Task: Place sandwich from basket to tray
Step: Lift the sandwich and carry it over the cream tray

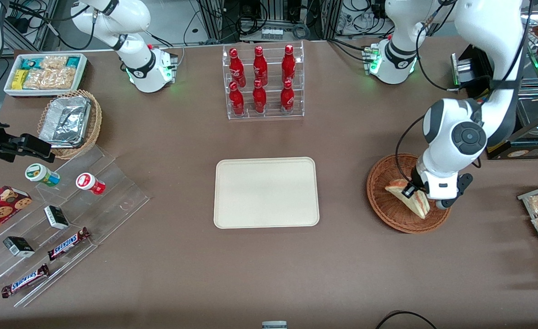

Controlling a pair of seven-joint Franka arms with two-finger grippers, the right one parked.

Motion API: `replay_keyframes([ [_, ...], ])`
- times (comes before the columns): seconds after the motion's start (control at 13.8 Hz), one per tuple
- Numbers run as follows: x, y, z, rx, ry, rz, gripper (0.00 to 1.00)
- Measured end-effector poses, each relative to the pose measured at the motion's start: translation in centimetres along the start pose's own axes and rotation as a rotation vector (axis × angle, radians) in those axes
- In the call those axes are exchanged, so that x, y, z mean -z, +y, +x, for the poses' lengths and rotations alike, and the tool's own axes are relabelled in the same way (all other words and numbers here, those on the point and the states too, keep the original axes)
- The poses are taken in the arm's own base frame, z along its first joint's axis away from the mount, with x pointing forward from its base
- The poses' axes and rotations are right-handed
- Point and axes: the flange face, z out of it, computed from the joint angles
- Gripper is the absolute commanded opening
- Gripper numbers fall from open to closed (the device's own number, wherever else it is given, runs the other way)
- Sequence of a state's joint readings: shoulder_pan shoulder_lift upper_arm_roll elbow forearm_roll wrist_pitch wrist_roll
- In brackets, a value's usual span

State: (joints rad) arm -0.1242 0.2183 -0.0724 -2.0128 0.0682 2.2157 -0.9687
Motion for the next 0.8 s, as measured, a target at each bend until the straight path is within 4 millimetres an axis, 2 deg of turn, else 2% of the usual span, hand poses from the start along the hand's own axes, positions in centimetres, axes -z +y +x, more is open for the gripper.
replay_keyframes([
  [0.15, 4.4, 3.0, -2.5, -0.06, -0.008, -0.001, 0.0],
  [0.29, 6.6, 6.3, -6.2, -0.14, -0.007, -0.031, 0.0],
  [0.51, 7.0, 10.8, -12.9, -0.276, -0.029, -0.062, 0.0],
  [0.8, 5.2, 16.6, -20.3, -0.489, 0.006, -0.059, 0.0],
])
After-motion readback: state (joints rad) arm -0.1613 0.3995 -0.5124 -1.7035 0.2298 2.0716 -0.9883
